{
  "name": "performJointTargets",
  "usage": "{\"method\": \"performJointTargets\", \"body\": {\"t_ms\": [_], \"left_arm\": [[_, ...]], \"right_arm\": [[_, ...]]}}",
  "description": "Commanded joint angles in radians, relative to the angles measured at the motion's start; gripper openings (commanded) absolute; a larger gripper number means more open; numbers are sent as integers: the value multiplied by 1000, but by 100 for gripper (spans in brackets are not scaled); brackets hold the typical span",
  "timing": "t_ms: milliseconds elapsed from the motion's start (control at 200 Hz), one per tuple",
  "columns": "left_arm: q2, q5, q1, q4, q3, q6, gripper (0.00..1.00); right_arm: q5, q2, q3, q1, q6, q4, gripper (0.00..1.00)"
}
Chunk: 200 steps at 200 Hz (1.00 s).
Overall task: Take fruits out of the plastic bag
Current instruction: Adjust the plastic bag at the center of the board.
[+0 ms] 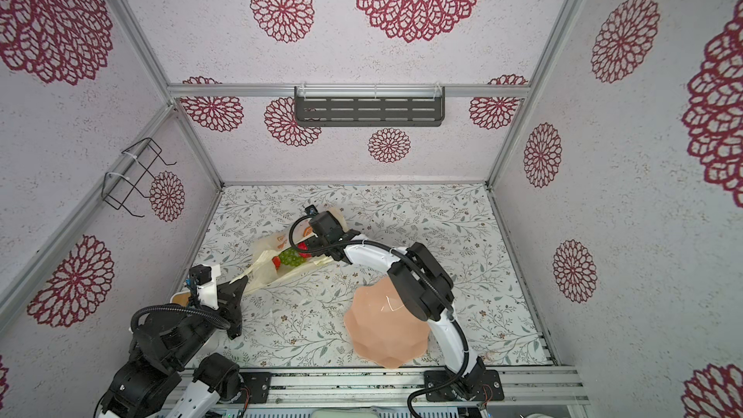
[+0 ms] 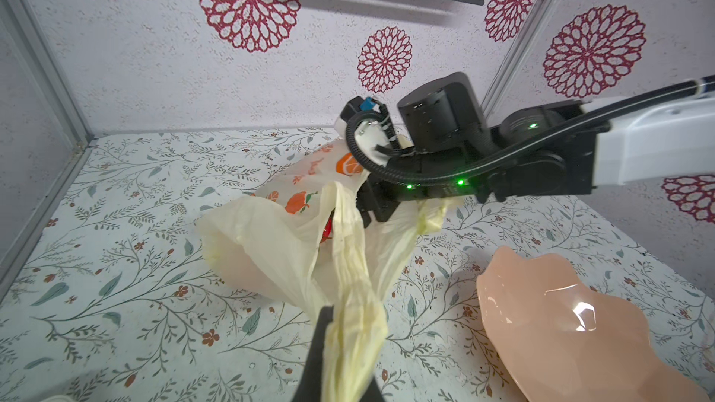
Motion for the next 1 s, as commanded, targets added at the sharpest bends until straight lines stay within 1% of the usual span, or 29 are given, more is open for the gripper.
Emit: {"method": "performJointTargets", "body": {"t_ms": [0, 105, 215, 275, 360, 425, 460, 530, 651, 711, 731, 766, 796, 891, 916, 936, 996], "left_arm": [[-6, -33, -8, 7, -9, 16, 0], [1, -37, -8, 5, -8, 13, 0], [5, -45, -7, 8, -9, 14, 0], [8, -46, -6, 10, -12, 16, 0], [23, -53, -7, 14, -12, 18, 0], [39, -49, -7, 14, -10, 15, 0], [46, -43, -6, 15, -9, 15, 0], [56, -42, -6, 15, -6, 12, 0], [63, -40, -8, 17, -7, 8, 0], [66, -41, -6, 17, -7, 8, 0], [66, -41, -7, 17, -6, 8, 0], [67, -40, -6, 17, -6, 8, 0], [66, -40, -6, 17, -6, 8, 0], [62, -39, -6, 14, -4, 8, 0], [59, -39, -7, 15, -4, 9, 0], [58, -40, -6, 15, -4, 10, 0], [49, -45, -5, 15, -4, 9, 0]], "right_arm": [[-15, -114, 7, -60, -45, -179, 84], [-4, -148, 15, -78, -96, -306, 85], [20, -196, 7, -79, -121, -365, 87], [-44, -234, -3, -73, -128, -355, 87], [-154, -294, -42, -45, -160, -270, 87], [-209, -332, -72, -14, -202, -193, 84], [-231, -346, -79, 3, -225, -154, 80], [-316, -358, -80, 25, -282, -100, 66], [-490, -356, -96, 32, -386, -29, 36], [-536, -345, -93, 34, -452, -24, 28], [-538, -339, -90, 35, -472, -23, 26], [-540, -327, -81, 37, -504, -23, 20], [-539, -315, -71, 38, -532, -25, 17], [-527, -267, -4, 46, -619, -79, 17], [-521, -256, 19, 50, -649, -109, 18], [-514, -246, 38, 53, -673, -134, 21], [-473, -226, 85, 62, -715, -195, 38]]}}
